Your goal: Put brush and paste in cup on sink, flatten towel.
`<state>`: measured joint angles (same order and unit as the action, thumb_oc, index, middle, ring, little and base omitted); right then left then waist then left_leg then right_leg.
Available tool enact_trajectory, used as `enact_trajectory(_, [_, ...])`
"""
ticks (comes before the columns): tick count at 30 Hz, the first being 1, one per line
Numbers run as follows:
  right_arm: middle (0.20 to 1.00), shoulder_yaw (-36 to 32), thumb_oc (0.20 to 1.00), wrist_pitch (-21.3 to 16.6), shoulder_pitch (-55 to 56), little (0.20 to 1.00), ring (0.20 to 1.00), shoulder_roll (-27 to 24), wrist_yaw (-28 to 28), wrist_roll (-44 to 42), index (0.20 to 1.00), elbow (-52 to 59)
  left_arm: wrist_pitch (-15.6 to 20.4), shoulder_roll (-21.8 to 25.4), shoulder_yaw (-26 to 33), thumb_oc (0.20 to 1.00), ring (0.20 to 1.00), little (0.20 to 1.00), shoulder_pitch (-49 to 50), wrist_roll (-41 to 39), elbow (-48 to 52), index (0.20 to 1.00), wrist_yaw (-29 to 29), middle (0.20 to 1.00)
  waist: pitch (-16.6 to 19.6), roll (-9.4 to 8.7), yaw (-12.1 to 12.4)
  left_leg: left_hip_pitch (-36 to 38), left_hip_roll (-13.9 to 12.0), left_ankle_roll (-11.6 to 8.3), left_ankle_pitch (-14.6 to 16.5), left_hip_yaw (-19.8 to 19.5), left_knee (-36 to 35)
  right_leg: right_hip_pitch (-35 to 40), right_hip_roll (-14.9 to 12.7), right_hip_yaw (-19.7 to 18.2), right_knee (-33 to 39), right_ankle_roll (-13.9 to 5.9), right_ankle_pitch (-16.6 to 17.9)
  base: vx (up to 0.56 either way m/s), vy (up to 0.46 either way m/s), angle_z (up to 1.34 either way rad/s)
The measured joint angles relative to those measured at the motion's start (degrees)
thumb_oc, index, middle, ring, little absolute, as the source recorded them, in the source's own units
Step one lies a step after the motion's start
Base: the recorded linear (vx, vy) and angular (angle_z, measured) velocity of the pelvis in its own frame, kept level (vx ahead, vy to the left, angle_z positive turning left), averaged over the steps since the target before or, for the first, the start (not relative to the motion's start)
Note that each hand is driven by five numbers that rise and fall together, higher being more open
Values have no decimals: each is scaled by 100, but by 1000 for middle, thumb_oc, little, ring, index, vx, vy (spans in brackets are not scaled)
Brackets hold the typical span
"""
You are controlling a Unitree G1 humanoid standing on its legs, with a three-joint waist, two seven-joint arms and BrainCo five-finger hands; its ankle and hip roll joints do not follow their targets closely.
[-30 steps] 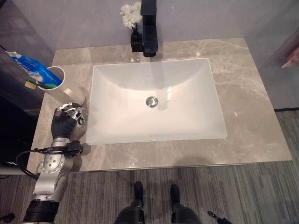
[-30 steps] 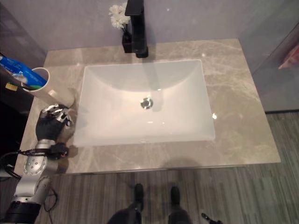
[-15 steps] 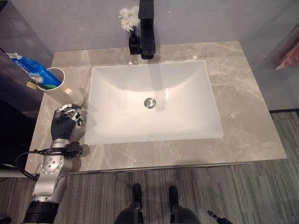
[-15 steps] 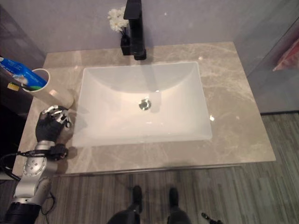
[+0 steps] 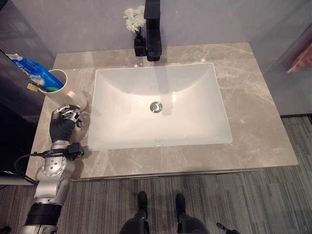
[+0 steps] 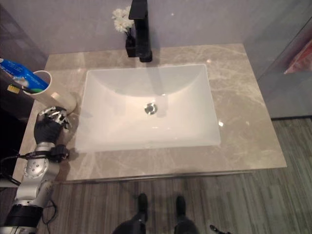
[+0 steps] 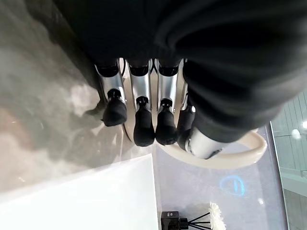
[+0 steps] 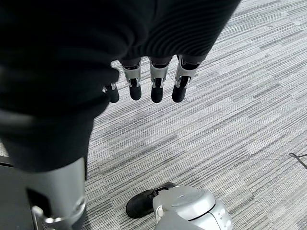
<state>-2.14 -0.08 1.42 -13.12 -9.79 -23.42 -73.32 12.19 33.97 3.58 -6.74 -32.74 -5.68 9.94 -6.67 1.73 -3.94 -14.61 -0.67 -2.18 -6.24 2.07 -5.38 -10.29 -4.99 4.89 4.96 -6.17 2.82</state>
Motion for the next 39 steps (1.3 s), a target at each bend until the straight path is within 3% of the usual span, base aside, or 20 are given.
enact_trajectory(17, [1000, -3, 1000, 28, 1, 1000, 1000, -23, -5, 11, 1000, -28, 42, 28, -15, 200, 200, 200, -416, 2, -309, 200, 126, 200, -40, 8, -15, -77, -29, -15, -3, 21, -2, -88, 25, -20, 2, 7, 4, 4, 0, 0])
enact_trajectory(31, [1000, 7, 1000, 29, -5, 1000, 1000, -56, -16, 194, 1000, -109, 64, 739, -57, 200, 200, 200, -1122, -5, -1135, 200, 501, 200, -183, -64, -175, -152, -97, -28, -14, 101, -2, -204, 87, -116, 2, 48, 41, 4, 0, -3])
enact_trajectory(39, [1000, 142, 1000, 32, -20, 1000, 1000, -90, -20, 210, 1000, -130, -8, 1254, -479, 200, 200, 200, -1978, -63, -2066, 200, 630, 200, -244, -103, -238, -181, -114, -37, -23, 106, -1, -235, 104, -117, 0, 70, 59, 0, 0, 0])
